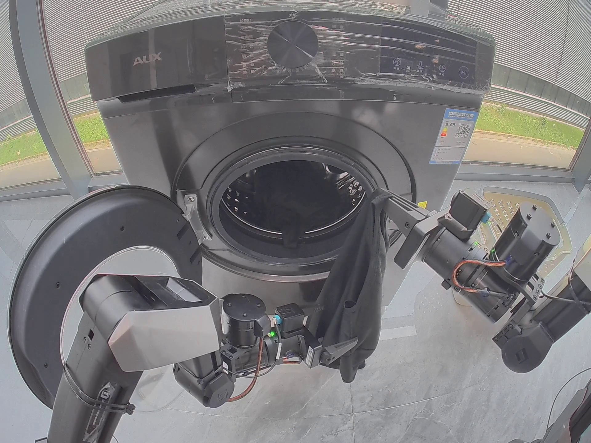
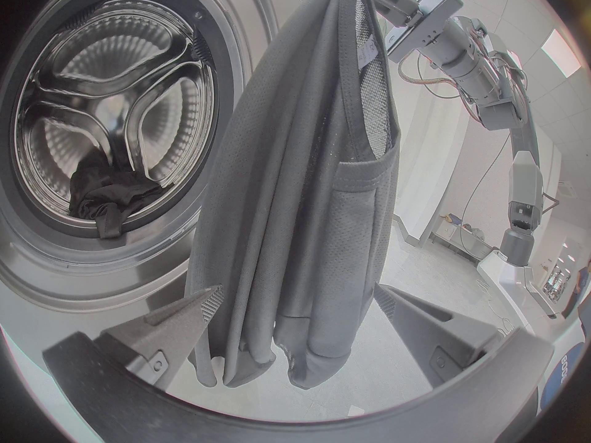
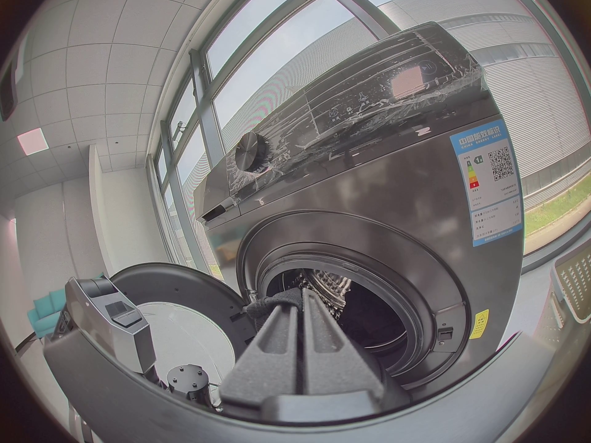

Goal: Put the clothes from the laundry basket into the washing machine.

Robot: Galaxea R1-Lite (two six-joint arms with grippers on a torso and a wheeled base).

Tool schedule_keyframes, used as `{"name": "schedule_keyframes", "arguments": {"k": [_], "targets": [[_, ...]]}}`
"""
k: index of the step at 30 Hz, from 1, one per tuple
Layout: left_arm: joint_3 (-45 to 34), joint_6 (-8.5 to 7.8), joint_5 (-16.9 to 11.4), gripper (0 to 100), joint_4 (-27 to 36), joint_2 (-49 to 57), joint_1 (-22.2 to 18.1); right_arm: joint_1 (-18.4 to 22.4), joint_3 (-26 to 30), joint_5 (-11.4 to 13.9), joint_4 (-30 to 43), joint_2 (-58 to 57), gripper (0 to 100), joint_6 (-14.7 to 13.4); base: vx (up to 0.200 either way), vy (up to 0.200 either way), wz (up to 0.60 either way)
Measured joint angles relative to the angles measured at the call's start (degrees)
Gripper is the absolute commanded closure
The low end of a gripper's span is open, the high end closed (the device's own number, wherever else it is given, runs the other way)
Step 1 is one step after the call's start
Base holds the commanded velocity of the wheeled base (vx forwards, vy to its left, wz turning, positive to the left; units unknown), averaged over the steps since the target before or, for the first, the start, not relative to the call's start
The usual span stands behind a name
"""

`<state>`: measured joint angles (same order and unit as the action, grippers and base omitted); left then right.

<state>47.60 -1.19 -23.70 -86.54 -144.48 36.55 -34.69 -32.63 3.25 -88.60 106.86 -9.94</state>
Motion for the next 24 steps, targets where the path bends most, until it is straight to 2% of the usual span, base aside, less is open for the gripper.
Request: {"name": "schedule_keyframes", "arguments": {"k": [5, 11, 12, 24], "targets": [[1.2, 0.38, 2.0, 0, 0.0, 0.0, 0.4, 0.0, -0.5, -1.7, 0.0, 0.5, 100, -0.3, 0.0, 0.0, 0.0], [3.1, 0.66, 5.0, 0, 0.0, -0.5, 0.9, 0.0, -1.2, -2.0, 0.0, 1.2, 100, -0.4, 0.0, 0.0, 0.0], [3.4, 0.57, 5.1, 100, 0.0, -0.7, 1.0, 0.0, -1.2, -2.0, 0.0, 1.3, 100, -0.4, 0.0, 0.0, 0.0], [6.4, 0.55, 5.4, 100, 0.0, -2.8, 1.0, -0.1, -1.3, -2.0, 0.0, 1.6, 100, -0.7, 0.0, 0.0, 0.0]]}}
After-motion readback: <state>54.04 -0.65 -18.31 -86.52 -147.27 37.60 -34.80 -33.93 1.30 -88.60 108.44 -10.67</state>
